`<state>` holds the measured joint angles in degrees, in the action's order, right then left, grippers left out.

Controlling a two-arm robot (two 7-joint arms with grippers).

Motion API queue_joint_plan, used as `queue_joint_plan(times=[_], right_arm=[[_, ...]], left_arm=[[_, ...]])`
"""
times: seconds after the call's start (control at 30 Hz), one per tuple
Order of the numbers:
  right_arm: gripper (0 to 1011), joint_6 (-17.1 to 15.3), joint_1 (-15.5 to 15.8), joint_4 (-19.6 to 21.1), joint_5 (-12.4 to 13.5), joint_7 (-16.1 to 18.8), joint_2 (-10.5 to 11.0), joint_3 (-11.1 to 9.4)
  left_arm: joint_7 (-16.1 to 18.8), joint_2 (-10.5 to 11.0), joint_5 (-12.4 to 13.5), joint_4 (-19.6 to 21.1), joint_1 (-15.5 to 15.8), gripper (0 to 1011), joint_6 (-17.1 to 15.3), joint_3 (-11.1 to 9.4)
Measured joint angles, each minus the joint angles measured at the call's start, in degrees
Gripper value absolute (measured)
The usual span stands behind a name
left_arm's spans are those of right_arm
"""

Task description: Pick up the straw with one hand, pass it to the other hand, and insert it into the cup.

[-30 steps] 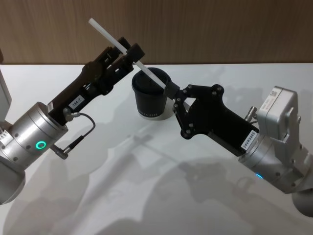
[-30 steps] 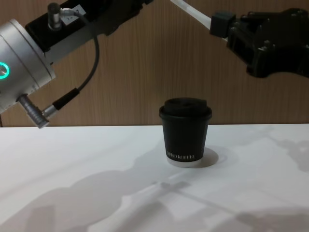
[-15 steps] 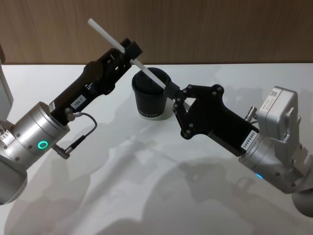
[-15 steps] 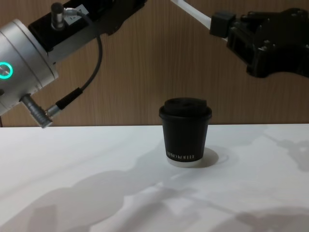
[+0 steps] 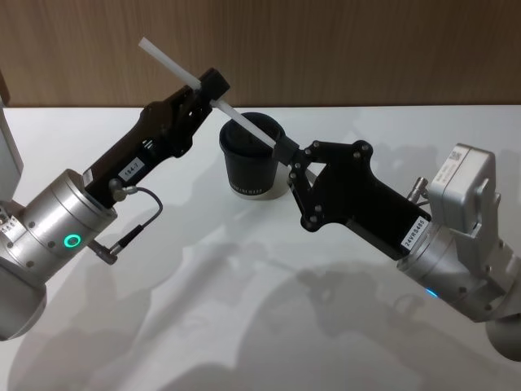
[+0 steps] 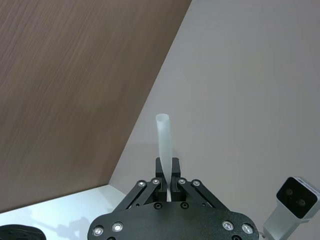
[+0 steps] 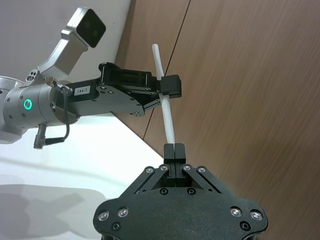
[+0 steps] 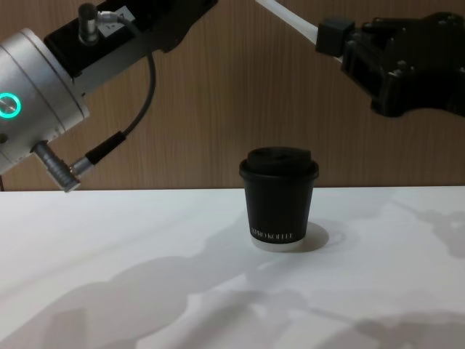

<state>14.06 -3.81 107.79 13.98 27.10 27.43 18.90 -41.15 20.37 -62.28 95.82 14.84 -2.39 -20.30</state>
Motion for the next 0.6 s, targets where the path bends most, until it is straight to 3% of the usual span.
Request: queue_joint_plan(times=[0.27, 0.6], right_arm=[[20, 0.0, 0.0, 0.0, 0.0, 0.0, 0.0, 0.0], [291, 0.0, 0.0, 0.0, 0.0, 0.0, 0.0, 0.0]], left_arm=[[0.0, 0.0, 0.0, 0.0, 0.0, 14, 0.1, 0.0], [0.1, 0.0, 0.0, 0.0, 0.0, 14, 0.1, 0.0]])
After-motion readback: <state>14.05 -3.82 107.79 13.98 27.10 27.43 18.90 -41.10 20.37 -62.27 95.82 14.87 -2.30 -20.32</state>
